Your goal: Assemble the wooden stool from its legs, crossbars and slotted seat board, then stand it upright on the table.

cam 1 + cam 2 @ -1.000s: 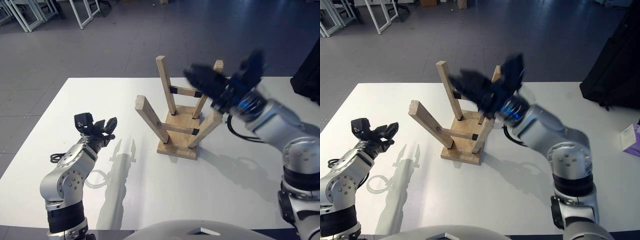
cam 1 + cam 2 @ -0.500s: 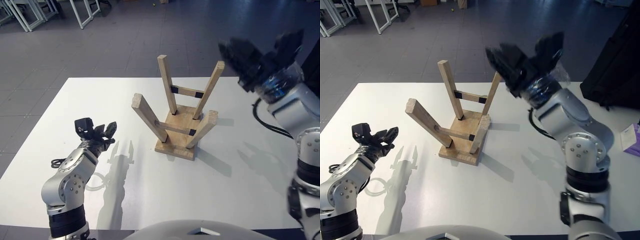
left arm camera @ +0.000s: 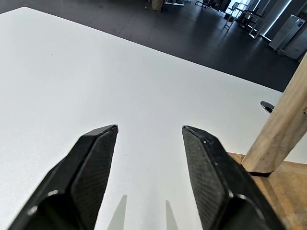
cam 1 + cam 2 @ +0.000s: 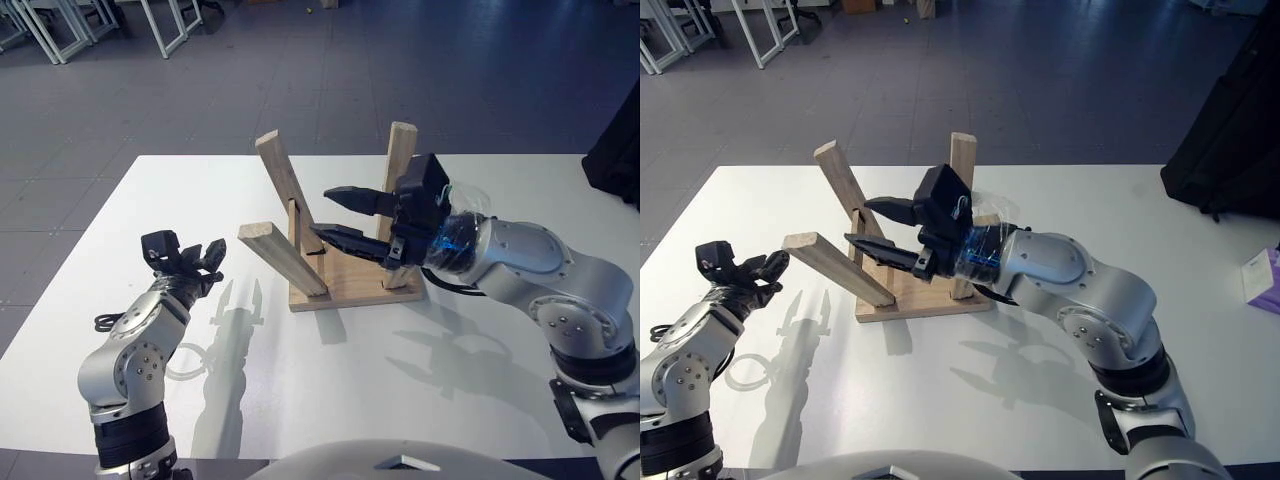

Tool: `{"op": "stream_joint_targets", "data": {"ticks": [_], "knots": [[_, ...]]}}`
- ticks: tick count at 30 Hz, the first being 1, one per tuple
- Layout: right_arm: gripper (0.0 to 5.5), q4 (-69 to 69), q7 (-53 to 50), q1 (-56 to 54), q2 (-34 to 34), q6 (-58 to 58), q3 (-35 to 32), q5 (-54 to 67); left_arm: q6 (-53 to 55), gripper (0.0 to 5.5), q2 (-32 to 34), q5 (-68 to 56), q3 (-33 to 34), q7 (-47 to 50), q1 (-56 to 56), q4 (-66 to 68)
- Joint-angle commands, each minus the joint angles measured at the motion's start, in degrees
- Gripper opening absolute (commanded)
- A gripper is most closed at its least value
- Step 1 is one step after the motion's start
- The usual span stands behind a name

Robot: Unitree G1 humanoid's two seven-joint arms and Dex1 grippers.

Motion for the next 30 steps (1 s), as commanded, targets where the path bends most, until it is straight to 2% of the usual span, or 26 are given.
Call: {"op": "stream_joint_targets", "data": {"ticks": [1, 3, 5, 8, 9, 10, 13, 16, 21, 26, 30], "knots": [[2.31, 0.99, -4.11, -0.34, 5.89, 1.84, -4.64, 9.85, -0.27, 2.47, 3.43, 0.90, 1.40, -3.18, 1.70, -0.84], [2.27, 2.18, -7.58, -2.16, 6.89, 1.80, -9.37, 22.89, 0.37, 2.67, 7.14, -5.12, 4.90, -10.57, 2.76, -4.04], [2.27, 4.47, -7.56, -3.17, 1.48, 3.47, -14.97, 34.68, 3.45, 2.98, 14.42, -14.42, 9.50, -23.11, 7.44, -10.19], [2.27, 7.24, -2.53, -1.78, -11.82, 9.57, -21.16, 48.94, 4.48, 3.47, 25.24, -16.22, 16.40, -34.84, 12.61, -11.46], [2.27, 7.59, 1.74, -0.85, -16.75, 12.80, -22.96, 50.18, 4.80, 3.61, 28.19, -17.55, 18.42, -38.74, 13.62, -11.76], [2.27, 7.99, 5.59, -0.21, -20.52, 15.19, -24.13, 49.36, 4.84, 3.74, 30.09, -18.62, 19.65, -41.45, 14.21, -12.21], [2.27, 14.61, 20.57, 1.37, -30.45, 15.04, -23.68, 32.57, 4.59, 4.16, 33.86, -21.91, 18.85, -45.48, 10.94, -12.71], [2.27, 26.20, 33.05, 1.49, -35.29, 7.91, -18.34, 15.46, 3.66, 4.16, 36.09, -22.85, 12.45, -48.17, 4.43, -9.67], [2.27, 35.13, 43.67, -3.51, -30.50, 0.30, -8.28, -0.61, 1.16, 4.16, 35.78, -19.48, 0.51, -53.08, -6.43, 0.17], [2.27, 37.08, 49.19, -6.48, -26.28, -0.16, -5.86, -5.19, -0.06, 4.16, 35.74, -16.95, -6.63, -58.27, -12.91, 5.37], [2.27, 38.78, 51.54, -8.60, -23.97, 2.69, -5.53, -6.22, -0.46, 4.16, 35.78, -15.44, -9.50, -61.35, -15.69, 7.92]]}}
